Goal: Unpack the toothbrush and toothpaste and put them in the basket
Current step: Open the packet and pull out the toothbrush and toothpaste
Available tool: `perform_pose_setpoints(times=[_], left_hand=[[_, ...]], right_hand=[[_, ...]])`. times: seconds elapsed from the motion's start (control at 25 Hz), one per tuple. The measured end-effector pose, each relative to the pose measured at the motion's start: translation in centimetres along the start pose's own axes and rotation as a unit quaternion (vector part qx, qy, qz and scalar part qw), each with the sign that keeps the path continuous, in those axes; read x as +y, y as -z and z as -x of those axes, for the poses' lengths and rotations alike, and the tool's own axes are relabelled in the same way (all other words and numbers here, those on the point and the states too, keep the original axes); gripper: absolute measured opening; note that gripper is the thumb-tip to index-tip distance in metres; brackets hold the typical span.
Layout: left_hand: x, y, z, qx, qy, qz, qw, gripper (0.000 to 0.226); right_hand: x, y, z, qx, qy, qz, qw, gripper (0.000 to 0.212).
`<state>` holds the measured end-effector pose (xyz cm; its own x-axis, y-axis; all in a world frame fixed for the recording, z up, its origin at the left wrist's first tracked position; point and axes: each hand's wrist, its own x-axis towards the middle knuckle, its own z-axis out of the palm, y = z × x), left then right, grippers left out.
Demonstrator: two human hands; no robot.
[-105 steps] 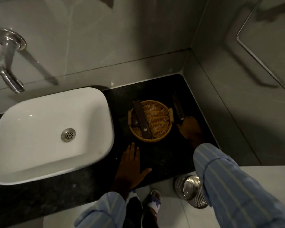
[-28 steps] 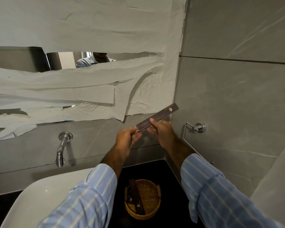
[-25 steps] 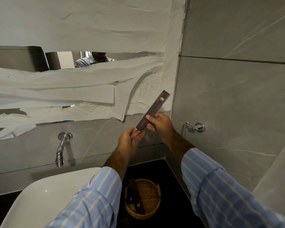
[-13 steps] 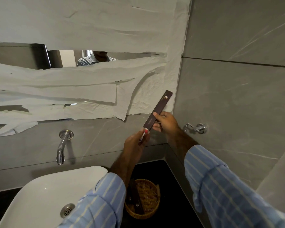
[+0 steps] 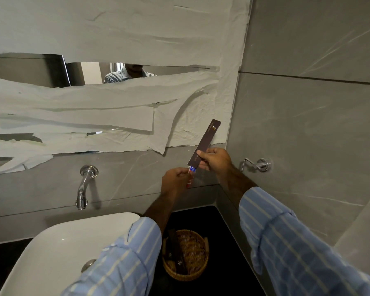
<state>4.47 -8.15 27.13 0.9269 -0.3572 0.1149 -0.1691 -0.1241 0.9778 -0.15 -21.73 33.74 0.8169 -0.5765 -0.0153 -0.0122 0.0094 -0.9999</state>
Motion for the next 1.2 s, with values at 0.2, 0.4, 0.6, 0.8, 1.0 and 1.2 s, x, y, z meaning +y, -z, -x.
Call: perform_pose_setpoints(times=[0.2, 0.4, 0.6, 0.8, 1.0, 1.2], left_hand=[[0.7, 0.6, -0.2, -0.019, -0.063, -0.099, 0.993, 0.023], [-0.6, 1.6, 0.3, -0.007, -0.059, -0.083, 0.995, 0.015], [-2.3, 2.2, 1.3, 0.017, -0.009, -0.006, 1.0, 0.008], [-1.9, 0.9, 2.3, 0.004, 0.067, 0.058, 0.996, 0.012], [-2.2, -1.7, 4.7, -0.059, 0.155, 0.129, 0.978, 0.007], [-7.5, -4.1, 7.8, -0.128, 0.227, 0.053, 0.964, 0.002]], right_hand=[[-0.7, 0.9, 0.4, 0.014, 0.012, -0.027, 0.999, 0.034], [-2.5, 2.9, 0.1, 0.084, 0.068, -0.089, 0.99, 0.035], [-2.0, 4.2, 0.9, 0.107, 0.091, -0.096, 0.985, 0.035], [0.8, 6.0, 2.7, 0.086, 0.028, -0.031, 0.995, 0.015], [6.3, 7.3, 5.8, 0.053, -0.081, -0.024, 0.995, 0.019], [12.9, 9.1, 10.0, 0.027, -0.185, -0.011, 0.982, 0.024]])
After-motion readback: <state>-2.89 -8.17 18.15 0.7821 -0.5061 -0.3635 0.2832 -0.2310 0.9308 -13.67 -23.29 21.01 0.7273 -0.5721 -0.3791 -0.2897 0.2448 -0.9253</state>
